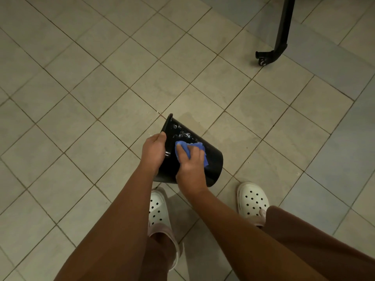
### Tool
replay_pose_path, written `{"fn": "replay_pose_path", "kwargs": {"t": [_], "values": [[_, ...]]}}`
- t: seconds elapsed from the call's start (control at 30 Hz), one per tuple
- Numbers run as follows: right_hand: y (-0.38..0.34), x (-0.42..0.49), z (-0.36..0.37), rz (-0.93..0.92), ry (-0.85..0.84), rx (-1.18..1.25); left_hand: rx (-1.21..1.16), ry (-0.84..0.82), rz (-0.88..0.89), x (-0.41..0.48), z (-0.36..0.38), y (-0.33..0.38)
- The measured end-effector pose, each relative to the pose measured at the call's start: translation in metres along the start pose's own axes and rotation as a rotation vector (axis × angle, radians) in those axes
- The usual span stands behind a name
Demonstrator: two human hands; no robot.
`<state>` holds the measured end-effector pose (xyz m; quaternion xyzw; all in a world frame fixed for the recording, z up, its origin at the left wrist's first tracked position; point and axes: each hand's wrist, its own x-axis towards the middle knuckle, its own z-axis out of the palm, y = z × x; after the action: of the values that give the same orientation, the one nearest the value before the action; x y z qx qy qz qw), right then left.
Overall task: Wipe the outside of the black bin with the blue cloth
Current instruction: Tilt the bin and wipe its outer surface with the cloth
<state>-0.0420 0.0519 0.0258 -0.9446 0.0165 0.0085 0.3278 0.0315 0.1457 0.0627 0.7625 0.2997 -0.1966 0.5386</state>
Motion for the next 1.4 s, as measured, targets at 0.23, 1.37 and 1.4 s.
{"fn": "replay_pose_path", "kwargs": {"t": [0.23, 1.37, 1.4], "values": [[0.021, 0.007, -0.015, 0.192, -0.063, -0.128, 0.036, -0.01, 0.042, -0.001, 0.001, 0.002], [-0.01, -0.005, 0.005, -0.073, -0.084, 0.067, -0.153, -0.045, -0.112, -0.005, 0.001, 0.0], [-0.008, 0.005, 0.002, -0.093, -0.097, 0.073, -0.147, -0.045, -0.106, -0.006, 0.001, 0.001]]}}
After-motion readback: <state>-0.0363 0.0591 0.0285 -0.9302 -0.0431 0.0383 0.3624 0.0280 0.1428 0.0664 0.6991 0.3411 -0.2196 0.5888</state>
